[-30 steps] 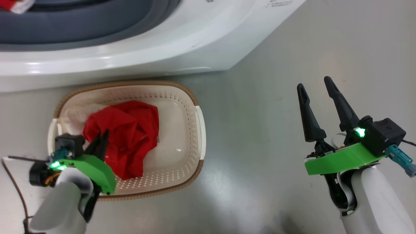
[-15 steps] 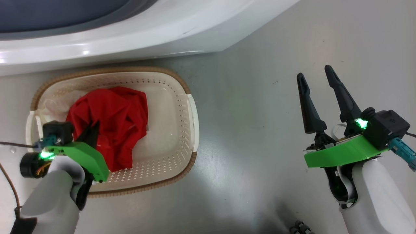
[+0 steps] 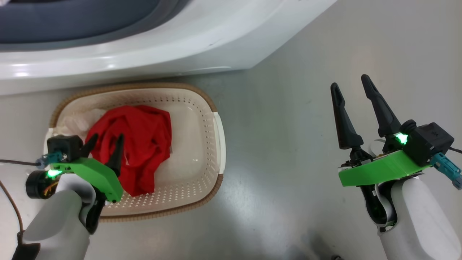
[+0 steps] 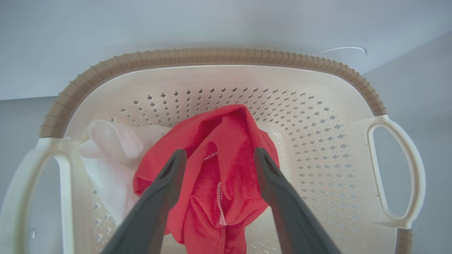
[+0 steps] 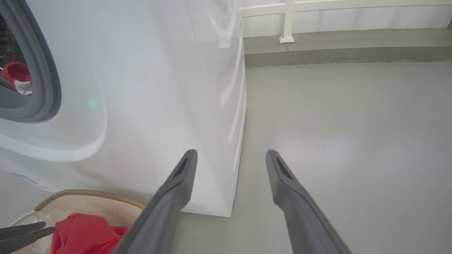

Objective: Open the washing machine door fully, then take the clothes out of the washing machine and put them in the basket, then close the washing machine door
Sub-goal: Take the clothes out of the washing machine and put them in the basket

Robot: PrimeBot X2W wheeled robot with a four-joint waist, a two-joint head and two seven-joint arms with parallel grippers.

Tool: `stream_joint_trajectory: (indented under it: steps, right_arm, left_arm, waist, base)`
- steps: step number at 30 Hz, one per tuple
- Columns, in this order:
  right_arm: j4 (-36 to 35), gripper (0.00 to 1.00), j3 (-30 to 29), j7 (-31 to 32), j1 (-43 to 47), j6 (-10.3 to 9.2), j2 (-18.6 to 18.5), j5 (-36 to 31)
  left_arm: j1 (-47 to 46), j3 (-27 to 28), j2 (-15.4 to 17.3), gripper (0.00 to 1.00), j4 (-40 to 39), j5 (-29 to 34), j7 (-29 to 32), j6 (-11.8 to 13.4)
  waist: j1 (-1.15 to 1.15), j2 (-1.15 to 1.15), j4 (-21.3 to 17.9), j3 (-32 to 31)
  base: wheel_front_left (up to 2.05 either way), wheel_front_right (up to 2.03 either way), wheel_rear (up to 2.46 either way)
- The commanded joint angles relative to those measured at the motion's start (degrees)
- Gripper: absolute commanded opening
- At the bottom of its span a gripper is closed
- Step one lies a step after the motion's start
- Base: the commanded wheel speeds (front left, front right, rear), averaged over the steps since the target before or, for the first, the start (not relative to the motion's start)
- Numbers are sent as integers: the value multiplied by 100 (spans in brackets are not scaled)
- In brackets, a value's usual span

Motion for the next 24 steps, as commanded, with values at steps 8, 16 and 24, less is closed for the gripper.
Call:
stream_joint_trajectory:
  steps: [8, 16, 24]
  right_arm:
    - [51, 100, 55, -36, 203, 35, 9, -100]
    - [173, 100, 16, -36, 354, 35, 9, -205]
    - [267, 100, -3, -36, 581, 35, 9, -204]
  left_arm:
    - [488, 380, 254, 100, -604, 75, -29, 8]
    - [931, 1086, 175, 100, -1258, 489, -29, 8]
    - [1461, 1689, 20, 100, -1837, 949, -29, 8]
  waist:
    - [0, 0, 176, -663]
    - [0, 0, 324, -1265]
    - [0, 0, 402, -1804]
  base:
    - [0, 0, 0]
    - [0, 0, 0]
    - [0, 0, 0]
